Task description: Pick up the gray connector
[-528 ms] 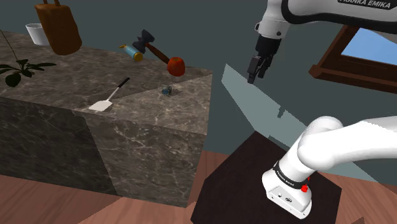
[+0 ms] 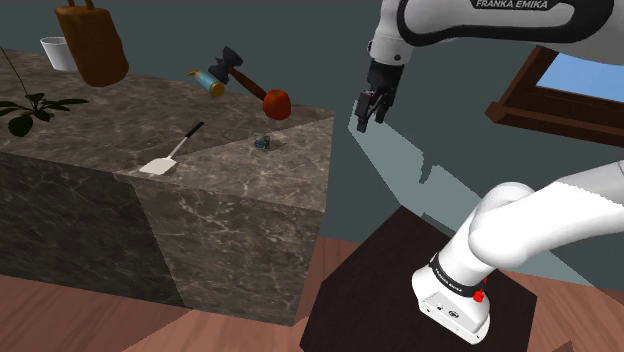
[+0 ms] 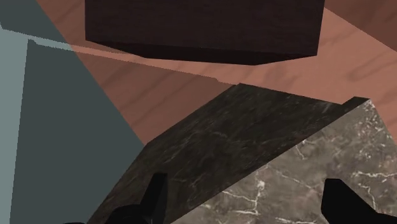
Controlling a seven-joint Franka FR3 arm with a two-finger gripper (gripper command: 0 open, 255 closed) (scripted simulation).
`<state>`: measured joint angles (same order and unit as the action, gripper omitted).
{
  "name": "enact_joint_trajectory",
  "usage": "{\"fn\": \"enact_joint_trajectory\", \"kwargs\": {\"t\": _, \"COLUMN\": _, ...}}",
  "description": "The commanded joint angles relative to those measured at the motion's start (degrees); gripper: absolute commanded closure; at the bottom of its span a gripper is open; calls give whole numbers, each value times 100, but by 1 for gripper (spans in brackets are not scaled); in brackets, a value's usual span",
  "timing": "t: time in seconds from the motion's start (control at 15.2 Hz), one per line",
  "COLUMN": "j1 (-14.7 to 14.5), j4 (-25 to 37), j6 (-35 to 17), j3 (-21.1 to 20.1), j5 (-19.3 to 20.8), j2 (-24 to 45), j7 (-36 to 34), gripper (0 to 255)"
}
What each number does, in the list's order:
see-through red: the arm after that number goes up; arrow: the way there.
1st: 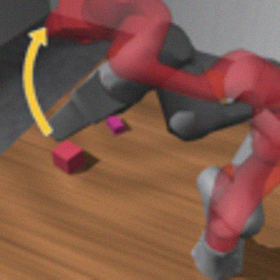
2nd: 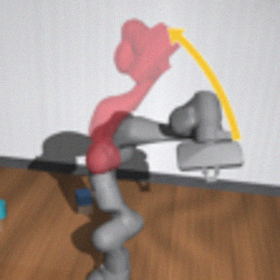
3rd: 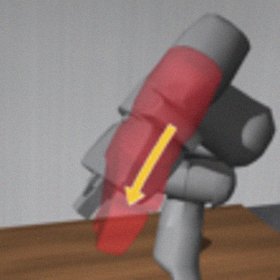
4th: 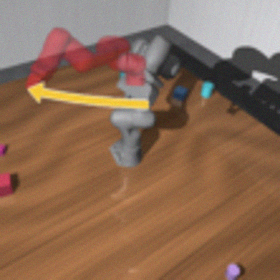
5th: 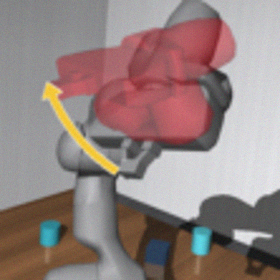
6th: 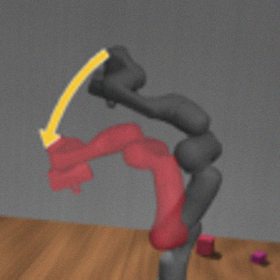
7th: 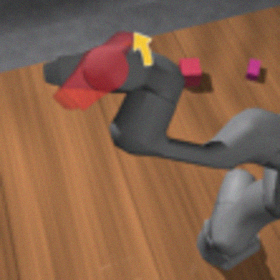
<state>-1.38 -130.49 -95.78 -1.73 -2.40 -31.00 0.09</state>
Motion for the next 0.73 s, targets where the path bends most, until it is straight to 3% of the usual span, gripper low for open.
{"fn": "enact_joint_trajectory", "kwargs": {"t": 0.0, "j1": -44, "j4": 152, "j6": -253, "j3": -90, "j5": -39, "j2": 370, "j7": -80, "gripper": 0}}
{"fn": "enact_joint_trajectory", "kwargs": {"t": 0.66, "j1": -236, "j4": 1477, "j6": -1085, "j3": -495, "j5": -4, "j2": 2392, "j7": -509, "gripper": 0}}
